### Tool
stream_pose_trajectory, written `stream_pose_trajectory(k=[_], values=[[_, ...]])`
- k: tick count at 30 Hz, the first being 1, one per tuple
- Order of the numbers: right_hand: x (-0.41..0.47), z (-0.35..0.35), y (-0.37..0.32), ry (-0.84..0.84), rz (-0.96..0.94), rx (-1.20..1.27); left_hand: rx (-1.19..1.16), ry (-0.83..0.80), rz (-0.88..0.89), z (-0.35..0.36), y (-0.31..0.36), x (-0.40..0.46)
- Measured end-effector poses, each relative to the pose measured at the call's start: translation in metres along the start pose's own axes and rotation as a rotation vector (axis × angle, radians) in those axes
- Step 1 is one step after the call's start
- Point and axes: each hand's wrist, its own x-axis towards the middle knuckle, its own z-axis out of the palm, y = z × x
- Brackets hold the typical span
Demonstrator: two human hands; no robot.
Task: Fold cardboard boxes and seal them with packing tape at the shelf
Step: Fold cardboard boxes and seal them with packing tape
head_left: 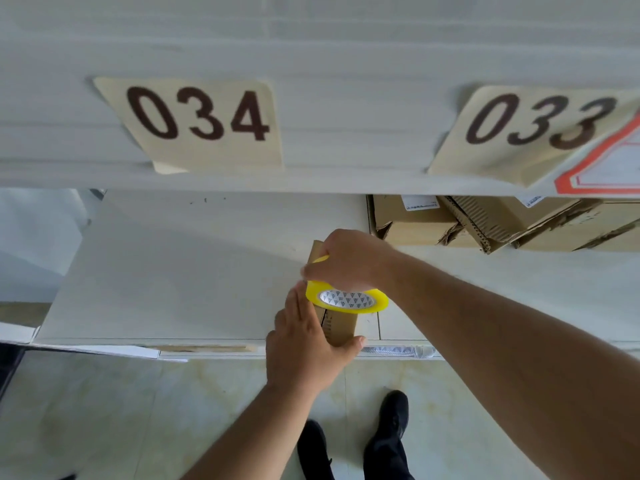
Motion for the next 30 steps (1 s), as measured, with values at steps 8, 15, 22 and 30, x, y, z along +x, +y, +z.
stream_pose_trajectory(k=[8,15,22,30], values=[[-0.016,-0.023,0.035,-0.009,0.027,-0.173,0.012,-0.008,-0.042,0.001,0.001,0.002],[-0.035,0.004,0.083,0.018,0.113,-0.355,0.076,-0.011,-0.028,0.004,0.000,0.002],[-0.037,0.015,0.091,0.020,0.135,-0.313,0.101,-0.019,-0.023,0.001,0.002,0.000],[-0.032,0.027,0.097,-0.008,0.183,-0.282,0.122,-0.032,-0.022,0.000,0.003,0.001]])
